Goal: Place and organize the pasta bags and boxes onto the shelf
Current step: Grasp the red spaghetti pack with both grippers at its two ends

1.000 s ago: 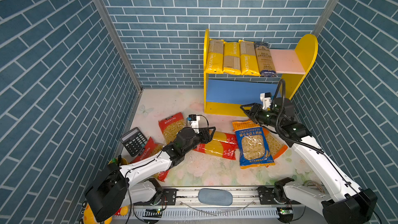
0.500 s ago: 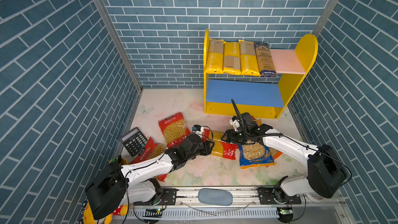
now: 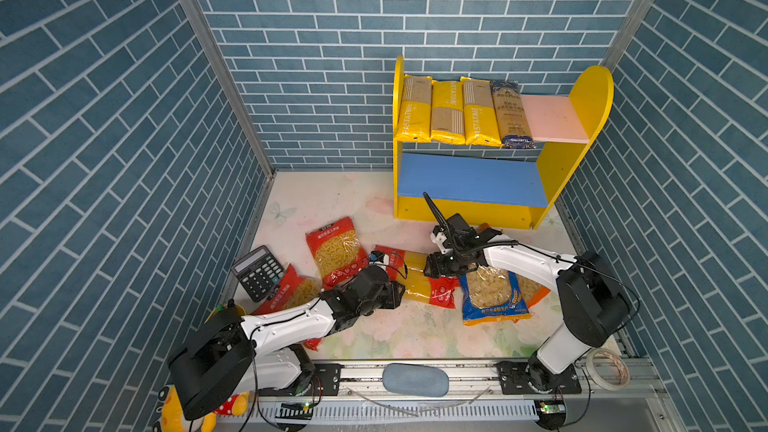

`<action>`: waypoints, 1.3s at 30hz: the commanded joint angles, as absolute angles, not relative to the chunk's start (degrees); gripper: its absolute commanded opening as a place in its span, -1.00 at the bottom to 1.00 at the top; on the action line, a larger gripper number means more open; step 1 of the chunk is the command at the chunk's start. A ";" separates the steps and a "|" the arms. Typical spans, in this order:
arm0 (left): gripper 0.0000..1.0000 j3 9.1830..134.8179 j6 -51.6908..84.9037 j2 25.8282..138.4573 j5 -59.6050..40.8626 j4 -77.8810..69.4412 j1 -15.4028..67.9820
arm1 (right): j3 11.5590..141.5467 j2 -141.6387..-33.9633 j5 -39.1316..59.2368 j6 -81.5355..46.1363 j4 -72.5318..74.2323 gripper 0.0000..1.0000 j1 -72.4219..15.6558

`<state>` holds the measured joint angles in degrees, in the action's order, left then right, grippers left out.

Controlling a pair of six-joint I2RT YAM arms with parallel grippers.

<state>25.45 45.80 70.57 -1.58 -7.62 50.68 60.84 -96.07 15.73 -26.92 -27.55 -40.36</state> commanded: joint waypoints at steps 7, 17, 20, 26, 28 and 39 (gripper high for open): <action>-0.29 25.12 47.10 73.29 -1.41 -7.55 50.81 | 59.47 -98.44 23.49 -28.34 -25.80 0.29 -40.68; -0.37 25.92 47.73 76.14 -2.35 -8.61 49.31 | 50.35 -91.58 32.64 -31.04 -25.18 0.27 -42.10; -0.38 26.50 47.69 76.98 -2.46 -8.89 49.31 | 50.83 -93.27 32.30 -29.94 -24.69 0.28 -42.22; -0.39 25.87 48.06 75.80 -1.46 -8.17 49.31 | 52.78 -99.31 33.58 -28.78 -19.51 0.24 -42.68; -0.41 25.23 48.64 74.91 -0.93 -8.17 49.31 | 53.72 -100.60 34.28 -28.21 -18.60 0.21 -43.51; -0.46 25.21 48.34 74.92 -1.45 -8.56 49.07 | 54.97 -99.10 36.15 -22.51 -17.84 -0.50 -47.18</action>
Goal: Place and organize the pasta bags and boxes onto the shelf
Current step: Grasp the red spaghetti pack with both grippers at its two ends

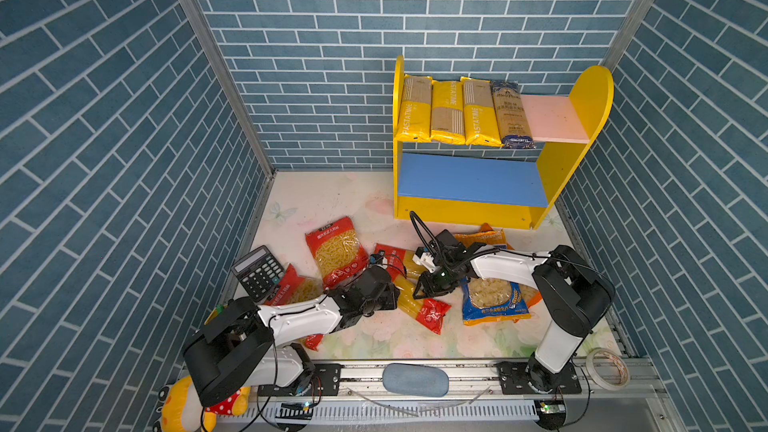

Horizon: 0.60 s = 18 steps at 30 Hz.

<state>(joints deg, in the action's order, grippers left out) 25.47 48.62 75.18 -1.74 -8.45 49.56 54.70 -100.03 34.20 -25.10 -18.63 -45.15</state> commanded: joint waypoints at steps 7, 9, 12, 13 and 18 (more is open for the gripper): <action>-0.42 28.17 45.22 68.80 -0.13 -0.49 47.78 | 51.04 -92.29 34.37 -21.90 -12.81 -0.92 -47.46; -0.39 28.93 44.12 65.91 0.50 1.66 47.17 | 49.57 -89.61 32.94 -21.21 -11.05 -0.96 -47.46; -0.35 30.24 42.44 61.65 1.57 4.99 46.09 | 48.05 -85.60 30.41 -19.92 -9.60 -1.00 -47.45; -0.34 30.60 41.97 60.41 1.75 5.91 45.76 | 47.68 -84.48 29.61 -19.78 -9.18 -1.00 -47.45; -0.29 31.73 40.39 56.62 2.38 7.74 44.65 | 45.72 -80.22 25.52 -21.82 -7.04 -1.00 -47.07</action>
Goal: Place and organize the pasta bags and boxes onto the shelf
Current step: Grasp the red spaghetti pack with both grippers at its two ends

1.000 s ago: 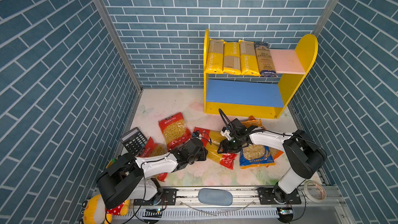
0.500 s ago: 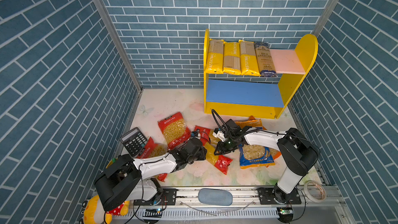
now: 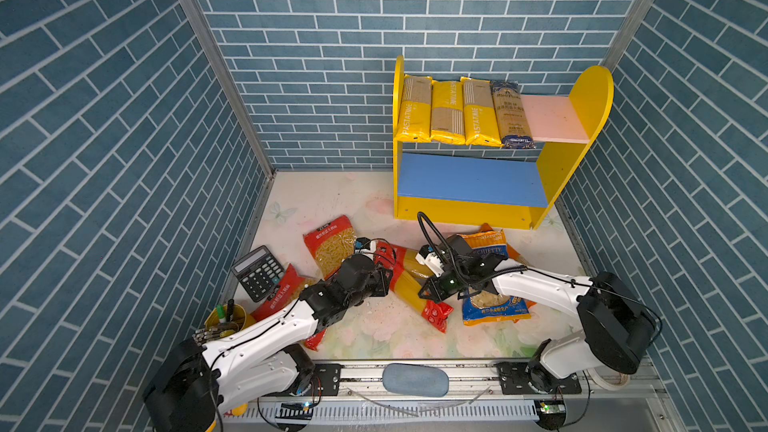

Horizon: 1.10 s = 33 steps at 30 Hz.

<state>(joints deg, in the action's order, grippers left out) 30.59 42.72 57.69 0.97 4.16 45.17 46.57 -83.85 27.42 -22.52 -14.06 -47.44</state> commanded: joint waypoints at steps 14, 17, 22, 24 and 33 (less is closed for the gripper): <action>-0.18 28.88 44.21 64.94 -2.55 -5.06 44.40 | 40.74 -79.21 21.78 -37.28 -8.35 -0.35 -44.91; -0.18 28.07 45.21 67.27 -3.77 -7.83 44.47 | 41.67 -81.60 22.30 -34.57 -12.14 -0.12 -43.87; -0.20 27.51 45.79 69.64 -4.56 -9.27 44.52 | 45.97 -87.55 22.52 -28.76 -18.61 0.03 -42.73; -0.21 27.33 45.79 70.08 -4.65 -9.14 44.48 | 47.84 -89.54 20.83 -25.97 -21.42 0.07 -42.54; -0.23 27.53 46.11 72.71 -5.12 -10.25 44.47 | 52.11 -94.57 27.65 -21.49 -18.14 -0.09 -43.31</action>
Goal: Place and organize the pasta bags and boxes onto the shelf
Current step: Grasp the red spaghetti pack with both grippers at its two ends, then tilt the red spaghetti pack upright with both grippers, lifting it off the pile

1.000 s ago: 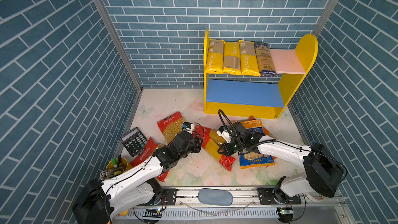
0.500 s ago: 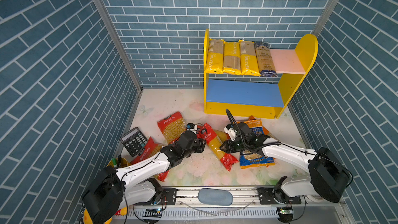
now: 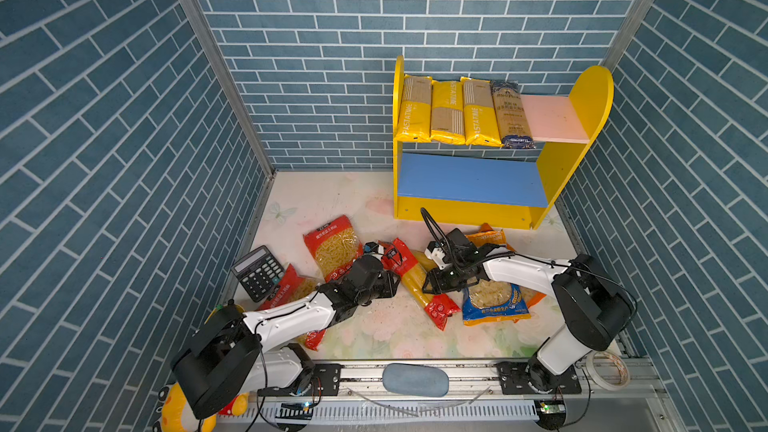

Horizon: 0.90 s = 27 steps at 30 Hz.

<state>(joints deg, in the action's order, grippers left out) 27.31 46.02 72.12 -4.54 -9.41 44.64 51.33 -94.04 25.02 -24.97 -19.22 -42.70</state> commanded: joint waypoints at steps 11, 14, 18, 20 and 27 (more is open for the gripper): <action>0.02 33.81 39.85 65.58 -2.16 -1.63 42.47 | 47.11 -83.90 30.44 -23.79 -7.25 -0.96 -43.32; 0.13 36.02 39.17 64.77 -4.99 -1.00 40.19 | 47.71 -81.86 31.11 -24.76 -6.52 -1.00 -43.41; 0.26 38.51 38.43 62.76 -9.76 -0.80 36.60 | 48.16 -78.81 30.94 -26.77 -4.69 -1.00 -43.50; 0.36 38.94 38.70 61.18 -11.70 -1.29 34.64 | 47.99 -77.27 30.68 -28.51 -2.90 -1.00 -43.41; 0.71 33.27 46.68 56.41 -16.68 -11.07 28.28 | 47.29 -73.04 30.28 -35.37 5.46 -1.00 -44.03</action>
